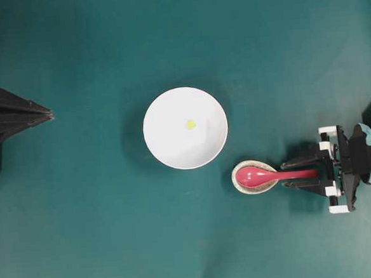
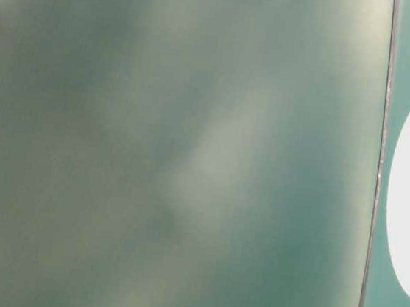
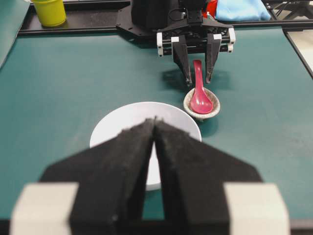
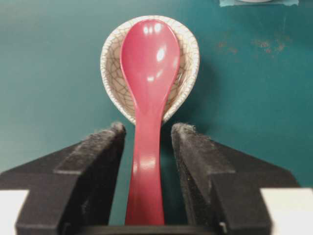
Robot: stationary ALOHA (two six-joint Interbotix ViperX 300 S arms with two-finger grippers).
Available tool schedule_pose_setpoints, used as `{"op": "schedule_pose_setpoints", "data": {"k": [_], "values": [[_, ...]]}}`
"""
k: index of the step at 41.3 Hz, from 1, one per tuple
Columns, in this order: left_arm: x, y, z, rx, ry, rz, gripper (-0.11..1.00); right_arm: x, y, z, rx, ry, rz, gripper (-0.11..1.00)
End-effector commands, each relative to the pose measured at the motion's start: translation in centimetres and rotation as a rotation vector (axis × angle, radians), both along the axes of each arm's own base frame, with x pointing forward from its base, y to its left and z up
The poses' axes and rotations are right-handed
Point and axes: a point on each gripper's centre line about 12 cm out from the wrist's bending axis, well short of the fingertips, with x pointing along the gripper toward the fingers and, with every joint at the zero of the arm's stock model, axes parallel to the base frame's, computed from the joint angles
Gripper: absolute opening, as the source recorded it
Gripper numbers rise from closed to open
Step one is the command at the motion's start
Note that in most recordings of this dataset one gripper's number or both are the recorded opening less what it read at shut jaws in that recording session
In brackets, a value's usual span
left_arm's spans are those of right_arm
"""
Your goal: Scoop the yellow hexagonal prism block from the bowl with a spoon using the right arm.
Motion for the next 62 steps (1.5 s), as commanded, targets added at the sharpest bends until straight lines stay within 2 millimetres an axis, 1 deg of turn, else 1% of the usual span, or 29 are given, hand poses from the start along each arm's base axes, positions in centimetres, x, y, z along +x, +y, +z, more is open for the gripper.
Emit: {"op": "schedule_pose_setpoints", "data": {"k": [1, 7, 34, 39, 41, 44, 46, 52, 62], "values": [[0.2, -0.1, 1.4, 0.0, -0.037, -0.003, 0.09, 0.1, 0.1, 0.3, 0.006, -0.016, 0.002, 0.47], [0.2, 0.0, 1.4, -0.002, -0.037, -0.002, 0.09, 0.1, 0.2, 0.4, 0.008, -0.019, 0.002, 0.45], [0.2, 0.0, 1.4, -0.002, -0.038, -0.002, 0.09, 0.2, 0.1, 0.5, 0.006, -0.032, 0.001, 0.45], [0.2, 0.0, 1.4, -0.002, -0.038, -0.002, 0.09, 0.2, 0.0, 0.5, 0.006, -0.032, -0.002, 0.41], [0.2, 0.0, 1.4, -0.002, -0.038, -0.002, 0.09, 0.2, 0.1, 0.5, 0.006, -0.032, 0.0, 0.37], [0.2, 0.0, 1.5, -0.002, -0.041, -0.002, 0.09, 0.2, 0.1, 0.5, 0.006, -0.034, 0.0, 0.28], [0.2, 0.0, 1.4, -0.002, -0.04, -0.002, 0.09, 0.2, 0.1, 0.5, 0.007, -0.035, 0.0, 0.25], [0.2, 0.0, 1.4, -0.002, -0.04, -0.002, 0.09, 0.3, 0.1, 1.2, 0.02, -0.062, 0.0, 0.25], [0.2, 0.0, 1.5, 0.0, -0.041, -0.002, 0.09, 0.8, -0.1, 3.2, 0.083, -0.126, -0.023, 0.25]]}}
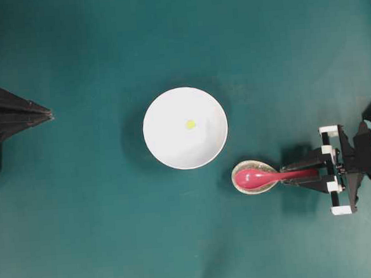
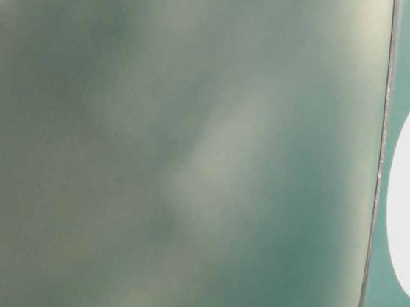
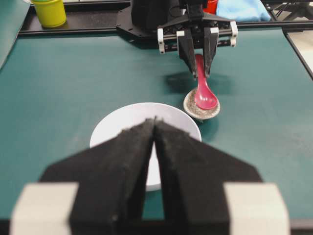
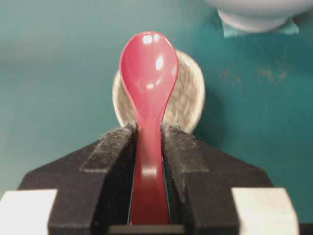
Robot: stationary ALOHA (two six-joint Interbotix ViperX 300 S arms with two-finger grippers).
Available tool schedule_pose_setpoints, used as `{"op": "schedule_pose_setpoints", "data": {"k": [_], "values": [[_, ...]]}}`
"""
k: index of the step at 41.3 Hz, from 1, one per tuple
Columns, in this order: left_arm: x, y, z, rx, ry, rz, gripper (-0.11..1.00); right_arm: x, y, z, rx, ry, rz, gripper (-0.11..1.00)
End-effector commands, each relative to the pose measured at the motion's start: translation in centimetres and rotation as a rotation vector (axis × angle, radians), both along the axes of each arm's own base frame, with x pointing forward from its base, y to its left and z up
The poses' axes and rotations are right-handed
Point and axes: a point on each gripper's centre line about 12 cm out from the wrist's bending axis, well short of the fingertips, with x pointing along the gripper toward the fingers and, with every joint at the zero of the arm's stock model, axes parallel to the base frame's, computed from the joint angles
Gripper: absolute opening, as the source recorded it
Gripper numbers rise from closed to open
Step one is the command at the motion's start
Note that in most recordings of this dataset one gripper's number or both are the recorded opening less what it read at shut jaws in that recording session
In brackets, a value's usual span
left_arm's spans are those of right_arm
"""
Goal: Scoop the yellow hexagonal prism block from the bowl with a spoon using the right arm.
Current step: 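Lift the red spoon and carry it left into the white bowl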
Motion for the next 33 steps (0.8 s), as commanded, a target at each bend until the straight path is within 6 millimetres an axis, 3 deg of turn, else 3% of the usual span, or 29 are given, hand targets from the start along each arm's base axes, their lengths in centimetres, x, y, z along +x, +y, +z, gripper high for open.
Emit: {"op": "schedule_pose_setpoints", "data": {"k": [1, 17, 33], "values": [[0.2, 0.0, 1.4, 0.0, -0.04, -0.002, 0.09, 0.4, -0.1, 1.4, 0.037, -0.052, -0.017, 0.25], [0.2, 0.0, 1.5, 0.0, -0.046, -0.002, 0.09, 2.1, -2.9, 5.2, 0.057, -0.093, -0.128, 0.25], [0.2, 0.0, 1.5, 0.003, -0.041, -0.002, 0.09, 5.3, -4.6, 9.0, 0.091, 0.079, -0.114, 0.25]]}}
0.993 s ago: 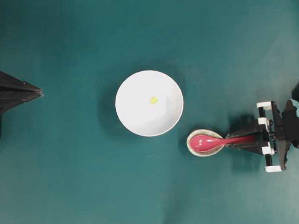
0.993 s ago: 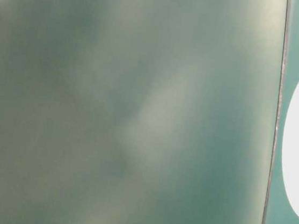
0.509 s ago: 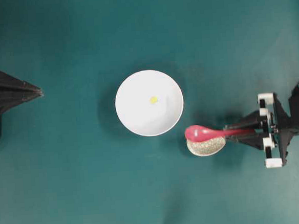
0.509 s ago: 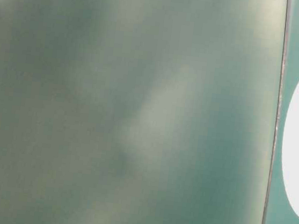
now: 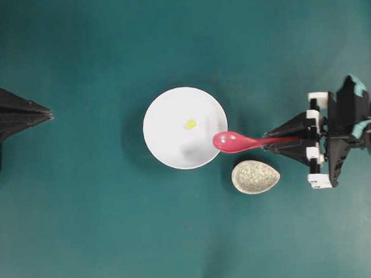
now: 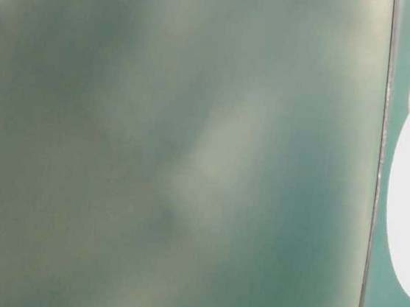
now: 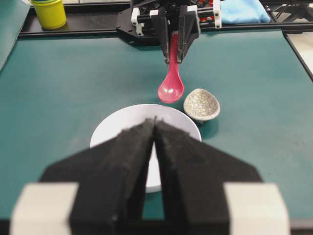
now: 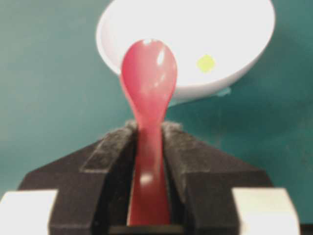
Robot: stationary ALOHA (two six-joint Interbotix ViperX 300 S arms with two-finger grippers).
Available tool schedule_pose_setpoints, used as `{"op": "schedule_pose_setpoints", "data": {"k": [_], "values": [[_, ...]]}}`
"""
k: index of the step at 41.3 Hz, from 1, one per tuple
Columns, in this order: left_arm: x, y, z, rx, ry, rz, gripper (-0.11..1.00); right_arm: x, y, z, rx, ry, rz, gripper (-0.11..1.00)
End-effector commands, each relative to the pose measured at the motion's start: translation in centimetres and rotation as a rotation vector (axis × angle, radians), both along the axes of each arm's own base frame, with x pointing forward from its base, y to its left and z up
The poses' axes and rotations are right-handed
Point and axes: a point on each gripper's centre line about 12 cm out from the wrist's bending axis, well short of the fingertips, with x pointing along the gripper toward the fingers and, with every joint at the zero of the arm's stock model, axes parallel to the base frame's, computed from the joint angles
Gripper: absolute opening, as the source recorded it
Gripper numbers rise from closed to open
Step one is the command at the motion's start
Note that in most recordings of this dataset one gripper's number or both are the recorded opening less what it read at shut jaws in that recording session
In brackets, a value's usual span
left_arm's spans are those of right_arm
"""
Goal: Scoop the yellow hexagonal prism block from the bowl with a spoon using the right arm.
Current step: 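Lift the red spoon and carry it left into the white bowl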
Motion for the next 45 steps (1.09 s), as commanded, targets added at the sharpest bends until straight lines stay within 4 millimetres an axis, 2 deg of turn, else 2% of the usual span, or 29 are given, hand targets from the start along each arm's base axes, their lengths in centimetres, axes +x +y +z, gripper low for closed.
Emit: {"op": "schedule_pose_setpoints", "data": {"k": [1, 10, 24, 45], "values": [[0.2, 0.0, 1.4, 0.003, -0.037, -0.002, 0.09, 1.1, -0.1, 2.0, 0.015, -0.005, 0.02, 0.25], [0.2, 0.0, 1.3, 0.005, -0.032, -0.002, 0.09, 2.9, -1.3, 4.0, 0.0, 0.03, 0.032, 0.25], [0.2, 0.0, 1.4, 0.003, -0.034, -0.002, 0.09, 4.3, -3.6, 5.1, 0.058, 0.103, 0.002, 0.25], [0.2, 0.0, 1.4, 0.009, -0.032, -0.002, 0.09, 6.5, -5.5, 7.7, 0.205, 0.27, 0.082, 0.25]]}}
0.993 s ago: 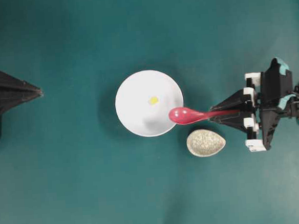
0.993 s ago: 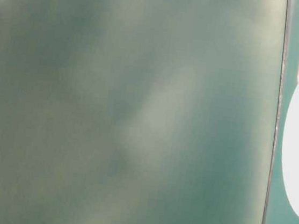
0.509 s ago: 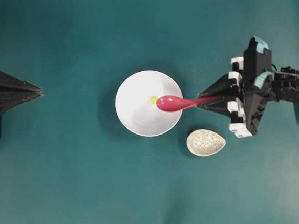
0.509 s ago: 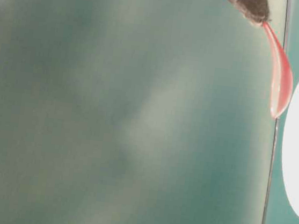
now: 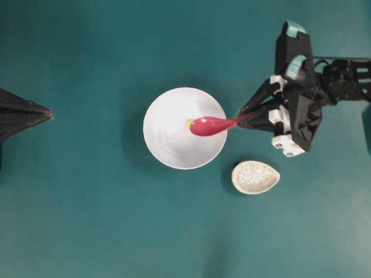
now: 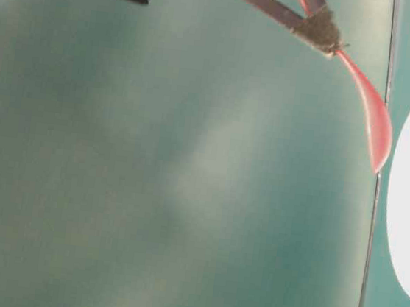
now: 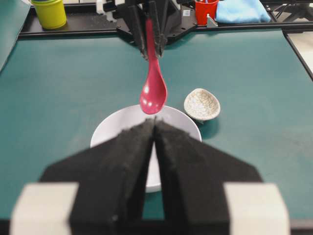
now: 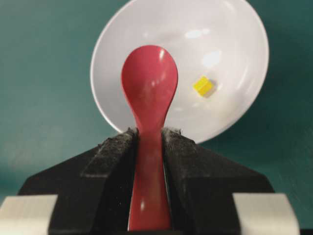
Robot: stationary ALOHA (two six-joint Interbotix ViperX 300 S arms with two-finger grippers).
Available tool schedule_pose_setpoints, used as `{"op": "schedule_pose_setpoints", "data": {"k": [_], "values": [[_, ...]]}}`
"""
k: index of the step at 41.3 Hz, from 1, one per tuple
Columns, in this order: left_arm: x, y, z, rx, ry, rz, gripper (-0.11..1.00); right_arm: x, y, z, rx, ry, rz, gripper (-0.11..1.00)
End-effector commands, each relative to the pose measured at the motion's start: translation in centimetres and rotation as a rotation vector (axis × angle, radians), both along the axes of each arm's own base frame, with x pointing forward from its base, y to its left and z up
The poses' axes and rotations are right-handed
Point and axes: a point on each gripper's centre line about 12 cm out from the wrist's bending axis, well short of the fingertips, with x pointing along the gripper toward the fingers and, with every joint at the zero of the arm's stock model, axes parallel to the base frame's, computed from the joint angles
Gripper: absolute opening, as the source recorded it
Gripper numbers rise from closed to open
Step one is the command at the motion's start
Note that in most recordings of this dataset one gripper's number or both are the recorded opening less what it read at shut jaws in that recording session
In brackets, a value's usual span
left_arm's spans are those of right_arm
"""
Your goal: Scoop the yellow hexagonal prism block from the bowl with a spoon using the right arm.
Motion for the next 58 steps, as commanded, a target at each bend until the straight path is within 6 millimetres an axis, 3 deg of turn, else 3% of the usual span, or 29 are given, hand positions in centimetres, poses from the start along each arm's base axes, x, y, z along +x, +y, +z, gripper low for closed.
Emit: {"op": "schedule_pose_setpoints", "data": {"k": [1, 21, 39, 58], "values": [[0.2, 0.0, 1.4, 0.003, -0.034, -0.002, 0.09, 0.8, -0.4, 1.2, 0.02, 0.003, 0.012, 0.25], [0.2, 0.0, 1.4, 0.0, -0.035, -0.002, 0.09, 4.1, -1.4, 0.1, 0.097, 0.219, 0.122, 0.25], [0.2, 0.0, 1.4, 0.006, -0.032, -0.002, 0.09, 4.3, -2.8, 0.2, 0.031, 0.399, 0.08, 0.25], [0.2, 0.0, 1.3, 0.011, -0.031, -0.002, 0.09, 6.0, -2.7, 0.4, 0.039, 0.489, 0.13, 0.25]]}}
